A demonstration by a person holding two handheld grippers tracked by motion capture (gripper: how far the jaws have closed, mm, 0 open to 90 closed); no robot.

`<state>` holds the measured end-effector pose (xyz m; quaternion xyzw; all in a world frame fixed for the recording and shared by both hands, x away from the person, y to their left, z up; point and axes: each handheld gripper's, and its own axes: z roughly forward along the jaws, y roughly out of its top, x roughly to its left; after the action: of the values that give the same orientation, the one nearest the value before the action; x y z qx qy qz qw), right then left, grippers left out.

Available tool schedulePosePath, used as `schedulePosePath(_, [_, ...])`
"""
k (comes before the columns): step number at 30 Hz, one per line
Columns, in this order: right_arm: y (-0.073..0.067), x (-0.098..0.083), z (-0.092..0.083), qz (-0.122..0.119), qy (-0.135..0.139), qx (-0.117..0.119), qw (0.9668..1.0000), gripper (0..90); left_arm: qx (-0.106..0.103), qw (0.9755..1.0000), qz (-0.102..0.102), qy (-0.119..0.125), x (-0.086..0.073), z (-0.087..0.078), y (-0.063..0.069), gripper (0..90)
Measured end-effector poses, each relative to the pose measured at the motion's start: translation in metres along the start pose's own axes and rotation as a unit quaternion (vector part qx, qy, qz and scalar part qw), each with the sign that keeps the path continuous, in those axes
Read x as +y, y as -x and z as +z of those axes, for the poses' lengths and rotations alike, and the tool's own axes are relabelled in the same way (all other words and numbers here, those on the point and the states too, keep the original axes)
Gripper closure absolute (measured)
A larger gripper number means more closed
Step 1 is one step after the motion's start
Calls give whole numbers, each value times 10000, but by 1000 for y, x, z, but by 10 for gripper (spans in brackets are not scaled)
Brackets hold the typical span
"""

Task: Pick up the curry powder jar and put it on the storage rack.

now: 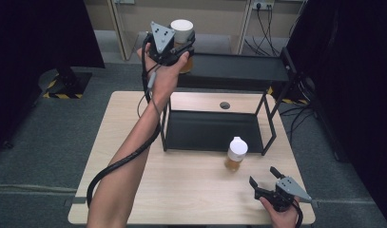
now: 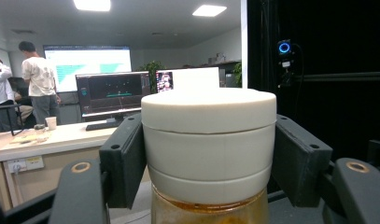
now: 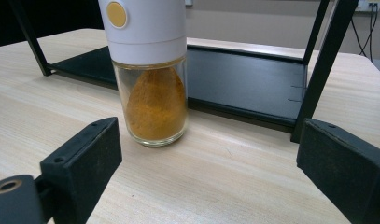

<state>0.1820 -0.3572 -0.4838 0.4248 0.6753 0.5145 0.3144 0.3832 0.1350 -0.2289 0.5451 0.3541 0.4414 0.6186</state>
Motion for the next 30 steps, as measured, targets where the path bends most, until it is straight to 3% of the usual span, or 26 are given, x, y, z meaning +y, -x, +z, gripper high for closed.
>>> schedulePosePath(13, [0,0,0,-11,-5,11,10000,70,-70,9999,-66,-90,-3,6,-3,332])
schedulePosePath(16, [0,0,0,-21,-5,11,10000,70,-65,9999,-117,-76,-2,6,-4,257])
schedulePosePath(18, [0,0,0,-26,-10,14,10000,70,15,9999,-123,-45,0,3,-1,193])
schedulePosePath(21, [0,0,0,-23,-12,12,10000,70,23,10000,-54,15,2,-2,2,165])
schedulePosePath(30, [0,0,0,-36,-10,12,10000,70,37,10000,6,81,5,-19,8,163])
